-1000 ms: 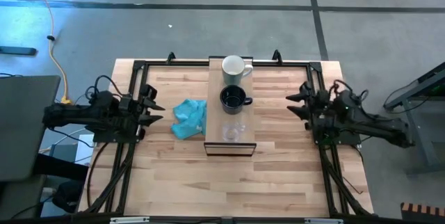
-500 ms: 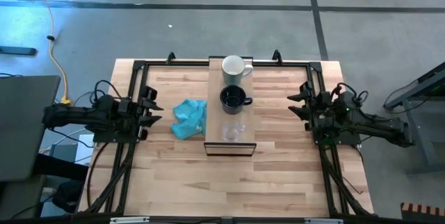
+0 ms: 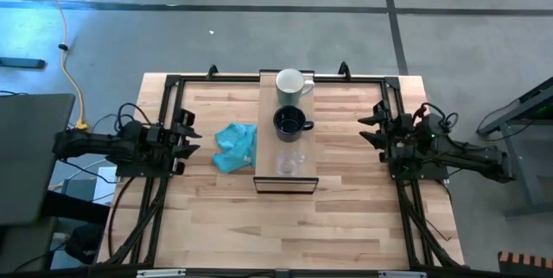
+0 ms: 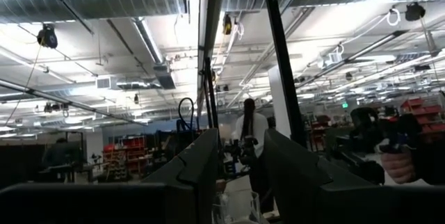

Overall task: Stack small to large cups/mugs on shelf
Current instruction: Return to Home Position

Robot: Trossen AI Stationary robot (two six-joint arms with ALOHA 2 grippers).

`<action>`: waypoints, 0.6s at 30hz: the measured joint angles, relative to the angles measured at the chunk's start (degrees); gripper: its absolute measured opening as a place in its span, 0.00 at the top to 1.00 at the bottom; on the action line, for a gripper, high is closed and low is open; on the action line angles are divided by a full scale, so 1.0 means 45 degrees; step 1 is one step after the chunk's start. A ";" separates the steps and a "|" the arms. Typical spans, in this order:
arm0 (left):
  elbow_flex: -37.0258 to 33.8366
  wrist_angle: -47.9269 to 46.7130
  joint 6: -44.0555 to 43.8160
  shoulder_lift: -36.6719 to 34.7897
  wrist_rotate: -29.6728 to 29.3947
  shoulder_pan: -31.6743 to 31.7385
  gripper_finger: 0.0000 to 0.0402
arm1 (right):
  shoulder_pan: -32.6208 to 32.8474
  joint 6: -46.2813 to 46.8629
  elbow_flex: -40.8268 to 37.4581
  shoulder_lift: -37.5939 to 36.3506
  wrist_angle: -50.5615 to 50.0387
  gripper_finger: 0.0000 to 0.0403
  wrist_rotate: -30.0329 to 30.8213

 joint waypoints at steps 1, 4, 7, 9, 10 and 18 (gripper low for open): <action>0.0000 -0.0005 0.0013 0.0000 -0.0005 0.0000 0.74 | 0.0000 0.0018 0.0000 0.0000 -0.0002 0.57 0.0000; 0.0000 -0.0004 0.0103 0.0000 -0.0089 0.0003 0.74 | 0.0000 0.0039 0.0000 0.0000 -0.0002 0.57 0.0000; 0.0000 -0.0006 0.0188 0.0000 -0.0144 -0.0002 0.74 | 0.0000 0.0039 0.0000 0.0000 -0.0002 0.57 0.0000; 0.0000 -0.0008 0.0304 0.0000 -0.0151 -0.0001 0.74 | 0.0000 0.0039 0.0000 0.0000 -0.0007 0.57 0.0000; 0.0000 -0.0012 0.0331 0.0000 -0.0168 -0.0001 0.74 | 0.0000 0.0039 0.0000 0.0000 -0.0012 0.57 0.0000; 0.0015 0.0946 0.1358 0.0005 -0.0522 0.0003 0.74 | 0.0000 0.0044 0.0000 0.0000 -0.0012 0.57 0.0000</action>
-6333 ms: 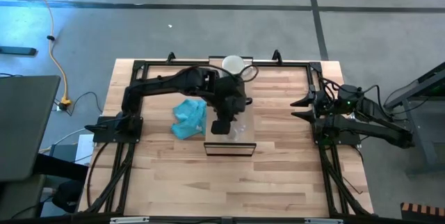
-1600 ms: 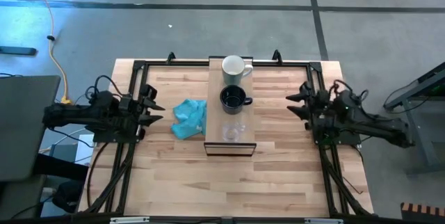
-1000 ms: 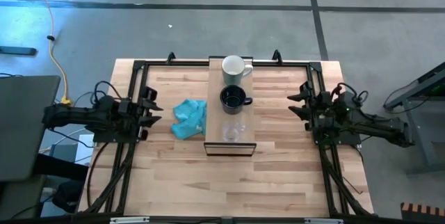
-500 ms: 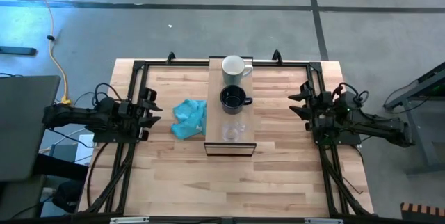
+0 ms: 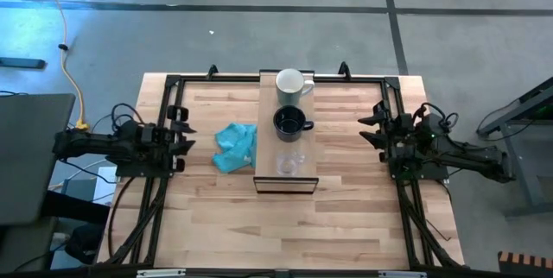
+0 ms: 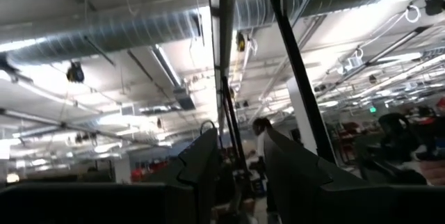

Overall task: Stack small to large cups/mugs on shelf
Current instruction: Return to Home Position

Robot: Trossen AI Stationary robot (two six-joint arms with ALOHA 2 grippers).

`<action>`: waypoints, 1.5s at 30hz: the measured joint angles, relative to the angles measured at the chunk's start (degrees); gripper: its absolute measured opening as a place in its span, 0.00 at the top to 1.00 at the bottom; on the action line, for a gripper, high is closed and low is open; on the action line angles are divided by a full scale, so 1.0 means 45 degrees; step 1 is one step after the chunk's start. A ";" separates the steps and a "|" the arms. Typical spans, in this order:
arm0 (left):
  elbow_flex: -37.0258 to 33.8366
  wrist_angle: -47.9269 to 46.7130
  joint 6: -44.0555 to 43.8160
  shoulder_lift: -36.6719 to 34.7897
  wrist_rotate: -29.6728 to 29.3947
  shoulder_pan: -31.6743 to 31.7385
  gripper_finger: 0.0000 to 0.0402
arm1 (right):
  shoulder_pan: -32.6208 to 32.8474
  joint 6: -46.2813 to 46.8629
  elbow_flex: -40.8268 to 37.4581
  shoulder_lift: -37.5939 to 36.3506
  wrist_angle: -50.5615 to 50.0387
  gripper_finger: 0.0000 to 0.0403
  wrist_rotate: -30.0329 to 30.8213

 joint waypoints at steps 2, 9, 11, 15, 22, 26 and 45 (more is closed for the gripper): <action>0.0000 0.0212 0.0237 0.0000 0.0002 0.0000 0.74 | 0.0000 0.0000 0.0000 0.0000 0.0000 0.57 0.0000; 0.0000 0.0467 0.0757 -0.0028 0.0012 -0.0005 0.74 | -0.0005 0.0497 0.0000 0.0000 0.0000 0.57 -0.0016; 0.0000 0.0491 0.0989 -0.0216 -0.0003 0.0000 0.74 | -0.0005 0.0699 0.0000 0.0000 0.0000 0.57 -0.0199; 0.0000 0.0460 0.1532 -0.1146 -0.0022 0.0000 0.74 | 0.0000 0.0869 0.0000 0.0000 0.0004 0.57 -0.0474; 0.0029 -0.1563 0.1532 -0.2827 -0.0129 -0.0005 0.74 | 0.0000 0.0801 0.0000 0.0000 0.0015 0.57 -0.0471; 0.0010 -0.1795 0.1568 -0.2866 -0.0088 -0.0005 0.74 | 0.0000 0.0781 0.0000 0.0000 0.0093 0.57 -0.0469; 0.0010 -0.2615 0.0925 -0.2856 0.0002 0.0000 0.74 | 0.0000 0.0787 0.0000 0.0000 0.0149 0.57 -0.0374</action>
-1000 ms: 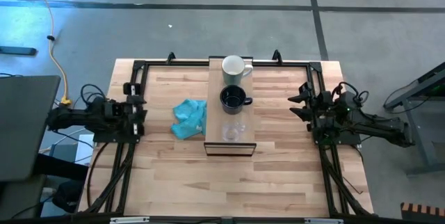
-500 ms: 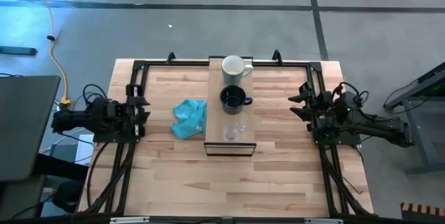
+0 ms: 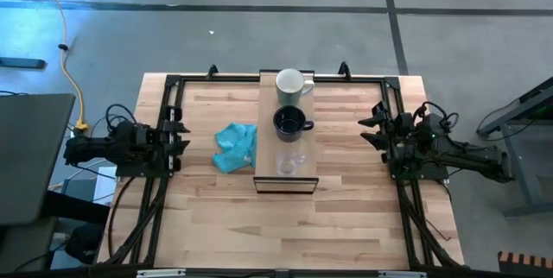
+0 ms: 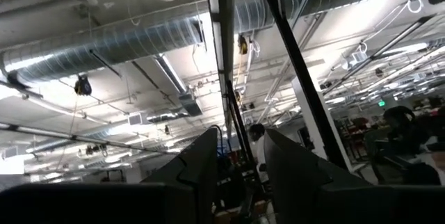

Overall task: Stack small to large cups/mugs on shelf
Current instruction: Return to Home Position

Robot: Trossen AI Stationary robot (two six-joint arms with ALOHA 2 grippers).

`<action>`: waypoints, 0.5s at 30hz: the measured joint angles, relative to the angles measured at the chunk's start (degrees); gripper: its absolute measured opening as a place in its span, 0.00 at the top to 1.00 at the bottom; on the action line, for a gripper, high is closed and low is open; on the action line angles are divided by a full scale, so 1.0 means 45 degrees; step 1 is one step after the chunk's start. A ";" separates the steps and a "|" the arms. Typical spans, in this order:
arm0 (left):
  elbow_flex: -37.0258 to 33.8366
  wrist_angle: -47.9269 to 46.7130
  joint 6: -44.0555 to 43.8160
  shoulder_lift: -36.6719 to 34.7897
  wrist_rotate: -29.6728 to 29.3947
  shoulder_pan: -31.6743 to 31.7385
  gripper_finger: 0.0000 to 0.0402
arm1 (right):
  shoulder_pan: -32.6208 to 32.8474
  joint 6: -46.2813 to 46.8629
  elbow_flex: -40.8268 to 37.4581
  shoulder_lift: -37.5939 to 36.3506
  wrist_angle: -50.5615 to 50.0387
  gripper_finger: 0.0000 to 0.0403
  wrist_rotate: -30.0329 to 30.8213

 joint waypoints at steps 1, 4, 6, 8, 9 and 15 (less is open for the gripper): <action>0.0000 -0.0100 -0.0118 0.0000 -0.0003 -0.0003 0.74 | 0.0000 0.0007 0.0000 0.0000 0.0018 0.57 0.0004; 0.0000 -0.0871 -0.0756 0.0000 -0.0318 -0.0004 0.74 | 0.0000 0.0143 0.0000 0.0000 0.0050 0.57 0.0000; -0.0005 -0.1437 -0.1316 0.0000 -0.0608 -0.0004 0.74 | 0.0000 0.0277 0.0000 0.0000 0.0048 0.57 0.0000; -0.0005 -0.1768 -0.1565 0.0000 -0.0516 0.0000 0.74 | 0.0000 0.0316 0.0000 0.0000 0.0046 0.57 0.0000; -0.0005 -0.1854 -0.1602 0.0000 -0.0414 -0.0004 0.74 | 0.0000 0.0316 0.0000 0.0000 0.0045 0.57 0.0000; -0.0005 -0.2969 -0.2188 0.0000 -0.0458 -0.0004 0.74 | 0.0000 0.0369 0.0000 0.0000 0.0045 0.57 0.0000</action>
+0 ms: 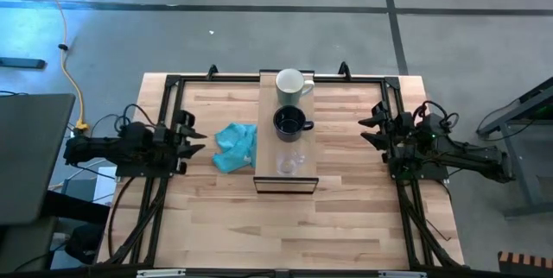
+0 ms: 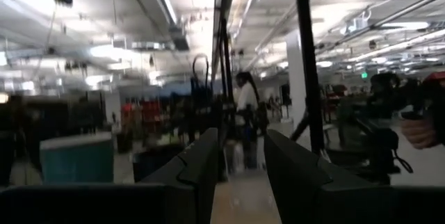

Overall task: Stack small to large cups/mugs on shelf
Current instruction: Return to Home Position

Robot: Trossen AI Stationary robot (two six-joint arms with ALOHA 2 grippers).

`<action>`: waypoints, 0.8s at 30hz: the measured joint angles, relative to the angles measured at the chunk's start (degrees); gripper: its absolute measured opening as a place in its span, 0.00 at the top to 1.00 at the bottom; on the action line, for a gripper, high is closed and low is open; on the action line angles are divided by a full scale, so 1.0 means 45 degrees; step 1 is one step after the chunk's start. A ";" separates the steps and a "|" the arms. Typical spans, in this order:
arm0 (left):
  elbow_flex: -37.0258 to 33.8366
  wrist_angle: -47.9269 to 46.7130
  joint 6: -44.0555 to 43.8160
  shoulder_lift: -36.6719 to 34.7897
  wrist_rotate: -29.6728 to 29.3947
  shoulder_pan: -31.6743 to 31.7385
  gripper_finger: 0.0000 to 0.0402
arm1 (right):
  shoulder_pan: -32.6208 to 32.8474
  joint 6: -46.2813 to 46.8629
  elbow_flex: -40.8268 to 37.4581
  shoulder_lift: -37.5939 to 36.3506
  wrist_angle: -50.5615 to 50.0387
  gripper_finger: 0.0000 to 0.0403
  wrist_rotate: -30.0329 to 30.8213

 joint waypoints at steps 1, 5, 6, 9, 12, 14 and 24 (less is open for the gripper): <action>0.0000 -0.0294 -0.0194 0.0000 -0.0079 0.0000 0.74 | 0.0000 0.0063 0.0000 0.0000 0.0000 0.57 0.0000; 0.0000 -0.1754 -0.0890 0.0000 -0.0174 0.0000 0.74 | 0.0000 0.0332 0.0000 0.0000 0.0000 0.57 0.0000; 0.0000 -0.1987 -0.1044 0.0000 -0.0242 0.0000 0.74 | 0.0000 0.0419 0.0005 0.0000 0.0000 0.57 0.0000; 0.0000 -0.2578 -0.1181 0.0000 -0.0455 0.0000 0.74 | -0.0002 0.0617 0.0005 0.0000 0.0000 0.57 0.0000; 0.0000 -0.3000 -0.1175 0.0000 -0.0807 0.0000 0.74 | -0.0004 0.0841 0.0005 0.0000 0.0000 0.57 0.0000; 0.0000 -0.3311 -0.1072 0.0000 -0.0931 0.0000 0.74 | -0.0001 0.0968 0.0005 0.0000 0.0000 0.57 0.0000; 0.0000 -0.3831 0.0026 0.0000 -0.0936 0.0000 0.74 | 0.0000 0.1195 0.0005 0.0000 0.0010 0.57 0.0000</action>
